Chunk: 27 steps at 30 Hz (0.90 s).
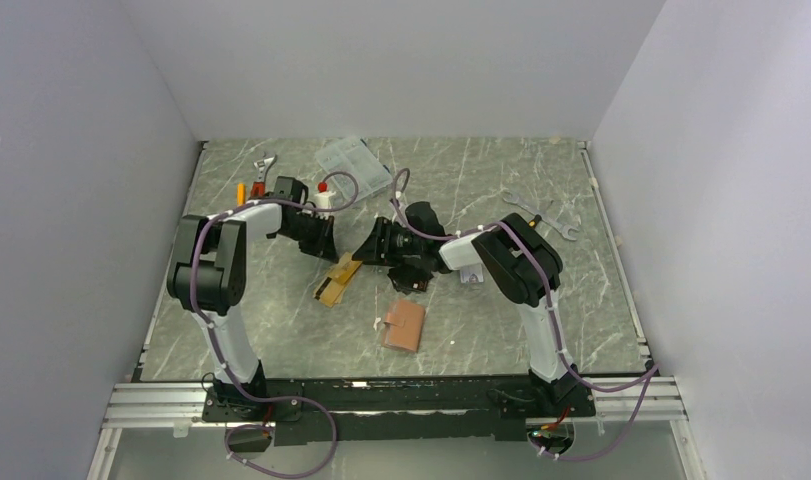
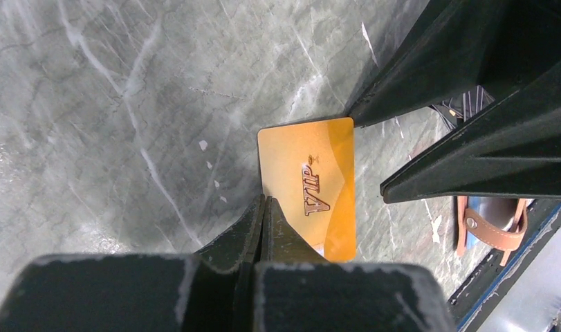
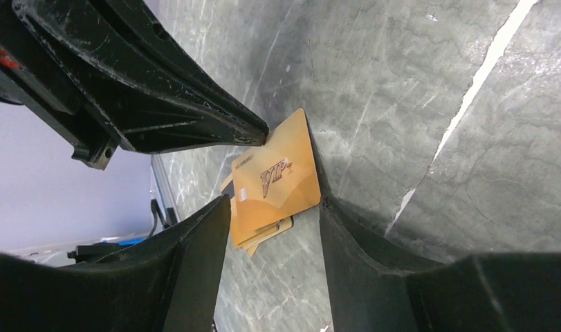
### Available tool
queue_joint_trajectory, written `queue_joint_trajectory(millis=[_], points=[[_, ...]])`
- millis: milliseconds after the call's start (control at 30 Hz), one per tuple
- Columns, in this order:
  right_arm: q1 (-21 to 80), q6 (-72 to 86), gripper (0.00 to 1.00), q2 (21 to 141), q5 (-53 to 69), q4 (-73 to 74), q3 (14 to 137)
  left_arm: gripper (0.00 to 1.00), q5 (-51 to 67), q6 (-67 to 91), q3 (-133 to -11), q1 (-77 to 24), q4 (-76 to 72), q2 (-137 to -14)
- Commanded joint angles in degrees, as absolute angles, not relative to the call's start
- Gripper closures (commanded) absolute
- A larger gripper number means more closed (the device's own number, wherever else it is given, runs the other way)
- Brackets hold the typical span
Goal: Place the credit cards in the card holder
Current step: Pick up the credit card from the center of the board.
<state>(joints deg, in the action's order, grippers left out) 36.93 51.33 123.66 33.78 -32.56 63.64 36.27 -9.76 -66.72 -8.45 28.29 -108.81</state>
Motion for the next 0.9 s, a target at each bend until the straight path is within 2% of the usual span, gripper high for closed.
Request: queue_joint_trajectory(millis=[0,567,867], points=[[36.49,51.85,0.46,124.11,28.14,-25.28,62.96,1.0,34.49,-9.45,-64.84,-9.23,26.84,-106.0],[36.12,52.51,0.47,123.24,26.72,-13.3,65.92,1.0,33.25,-9.02,-61.87,-9.49,26.52,-103.83],[38.16,51.42,0.44,116.94,28.97,-14.05,59.9,1.0,33.13,-6.15,-63.51,-9.6,28.53,-104.98]])
